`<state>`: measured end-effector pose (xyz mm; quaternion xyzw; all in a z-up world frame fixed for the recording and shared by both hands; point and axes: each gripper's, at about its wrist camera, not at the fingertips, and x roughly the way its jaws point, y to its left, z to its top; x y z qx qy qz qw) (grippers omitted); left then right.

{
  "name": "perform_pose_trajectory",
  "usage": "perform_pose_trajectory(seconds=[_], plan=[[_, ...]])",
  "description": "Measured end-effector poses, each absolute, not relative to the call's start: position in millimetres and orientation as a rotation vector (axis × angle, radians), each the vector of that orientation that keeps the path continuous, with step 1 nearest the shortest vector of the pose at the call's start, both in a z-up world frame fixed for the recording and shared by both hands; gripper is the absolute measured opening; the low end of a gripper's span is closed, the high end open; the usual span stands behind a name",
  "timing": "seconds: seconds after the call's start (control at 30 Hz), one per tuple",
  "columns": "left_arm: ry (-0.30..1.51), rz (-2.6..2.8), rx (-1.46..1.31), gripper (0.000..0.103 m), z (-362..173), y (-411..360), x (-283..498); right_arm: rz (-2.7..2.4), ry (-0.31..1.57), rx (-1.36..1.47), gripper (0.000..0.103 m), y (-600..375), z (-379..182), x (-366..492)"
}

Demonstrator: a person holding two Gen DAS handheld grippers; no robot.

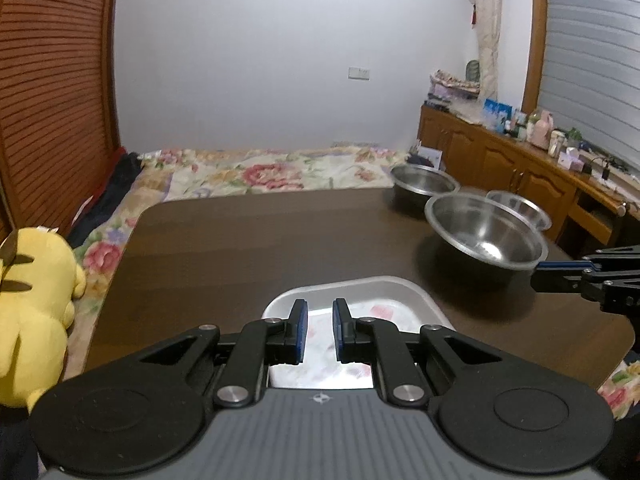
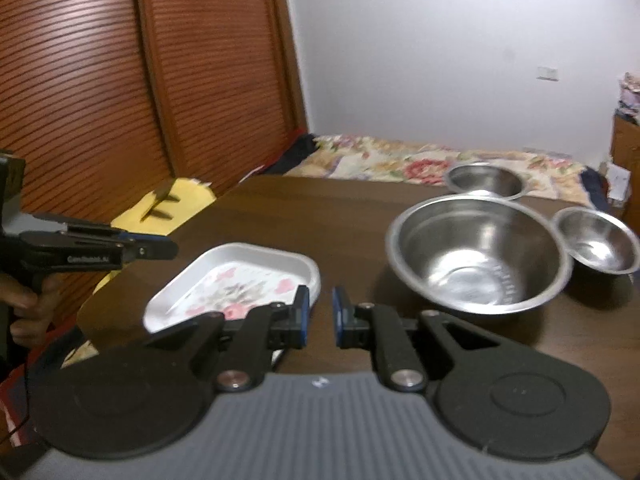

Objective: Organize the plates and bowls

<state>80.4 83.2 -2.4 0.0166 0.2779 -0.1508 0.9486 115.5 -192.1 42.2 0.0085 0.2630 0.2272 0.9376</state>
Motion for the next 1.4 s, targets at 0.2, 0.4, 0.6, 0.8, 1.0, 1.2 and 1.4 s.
perform_pose_trajectory(seconds=[0.2,0.4,0.6,0.8,1.0,1.2,1.4], plan=[[0.532,-0.353,0.045,0.028,6,50,93,0.377,0.479,0.034,0.013,-230,49,116],[0.513,-0.392,0.071,0.048,8,18,113,0.264,0.449,0.038,0.014,-259,45,126],[0.488,-0.409,0.117,0.061,10,-9,127,0.195,0.445,0.048,0.015,-274,36,137],[0.488,-0.431,0.147,0.061,5,-28,143,0.151,0.449,0.070,0.039,-284,29,149],[0.523,-0.455,0.135,0.051,-4,-43,165,0.137,0.466,0.159,0.039,-296,22,160],[0.587,-0.456,0.095,0.041,-17,-48,190,0.112,0.500,0.198,0.039,-299,13,175],[0.645,-0.430,0.076,0.036,-30,-51,203,0.104,0.526,0.212,0.039,-297,7,181]])
